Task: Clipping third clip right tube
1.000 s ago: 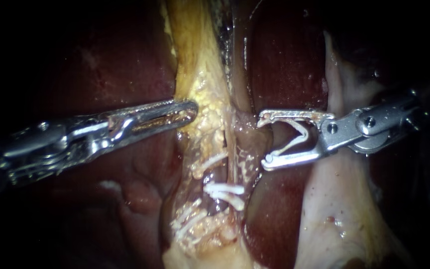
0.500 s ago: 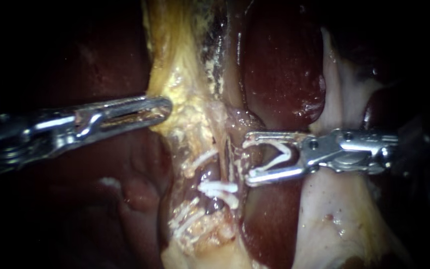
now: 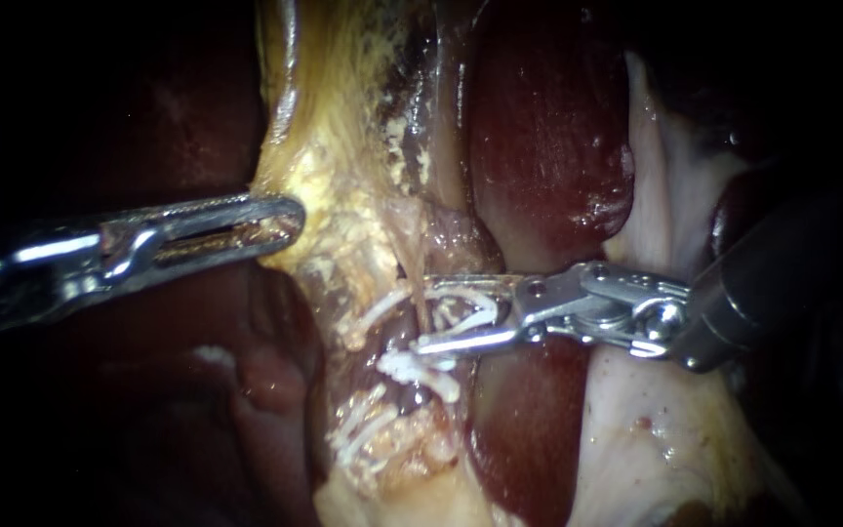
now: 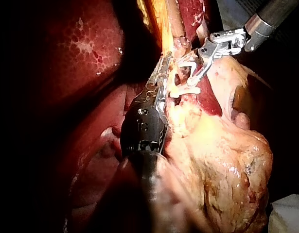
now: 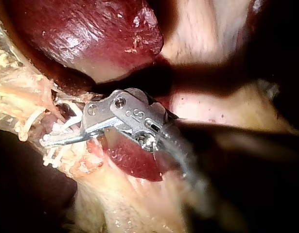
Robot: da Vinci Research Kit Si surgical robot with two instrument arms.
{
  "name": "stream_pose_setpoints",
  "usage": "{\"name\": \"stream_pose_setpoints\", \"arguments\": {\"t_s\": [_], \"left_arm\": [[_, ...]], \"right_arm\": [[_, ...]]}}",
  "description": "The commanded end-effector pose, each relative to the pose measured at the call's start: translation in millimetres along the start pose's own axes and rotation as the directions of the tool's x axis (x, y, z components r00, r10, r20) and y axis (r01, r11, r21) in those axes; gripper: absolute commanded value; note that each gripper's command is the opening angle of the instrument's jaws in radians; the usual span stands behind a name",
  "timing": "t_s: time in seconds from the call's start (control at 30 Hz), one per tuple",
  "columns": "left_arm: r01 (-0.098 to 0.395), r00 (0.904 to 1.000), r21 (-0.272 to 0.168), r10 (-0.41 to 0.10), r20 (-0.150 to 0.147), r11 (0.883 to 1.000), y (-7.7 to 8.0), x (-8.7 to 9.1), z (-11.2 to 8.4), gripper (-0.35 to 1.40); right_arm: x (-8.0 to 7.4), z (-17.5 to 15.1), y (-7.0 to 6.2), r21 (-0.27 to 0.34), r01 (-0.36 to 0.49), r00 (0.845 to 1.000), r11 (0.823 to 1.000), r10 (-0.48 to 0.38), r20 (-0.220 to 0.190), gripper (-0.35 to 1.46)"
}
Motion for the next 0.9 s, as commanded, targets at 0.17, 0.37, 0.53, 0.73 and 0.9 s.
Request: {"name": "stream_pose_setpoints", "arguments": {"t_s": [0.17,0.37,0.53,0.73,0.9], "left_arm": [[0.000,1.0000,0.000,0.000,0.003,1.000,0.7,-0.3,-0.3,-0.35],[-0.001,1.0000,-0.004,0.001,0.004,1.000,1.4,-0.4,-0.2,-0.35],[0.000,1.0000,-0.005,0.000,0.005,1.000,1.2,-0.4,-0.2,-0.35],[0.000,1.0000,-0.005,0.000,0.005,1.000,1.2,-0.3,-0.2,-0.35],[0.000,1.0000,-0.006,0.000,0.005,1.000,1.2,-0.4,-0.1,-0.35]], "right_arm": [[0.3,-0.4,-2.8,0.101,-0.073,0.997,0.992,0.073,0.010,0.52],[1.1,0.1,-4.2,0.181,-0.113,0.993,0.977,0.115,0.001,0.46],[2.8,0.8,-3.6,0.181,-0.117,0.990,0.977,0.130,-0.062,0.47],[5.0,0.7,-3.2,0.164,-0.131,0.982,0.978,0.151,-0.114,0.46],[6.3,0.3,-3.3,0.148,-0.148,0.976,0.978,0.168,-0.137,0.39]]}}
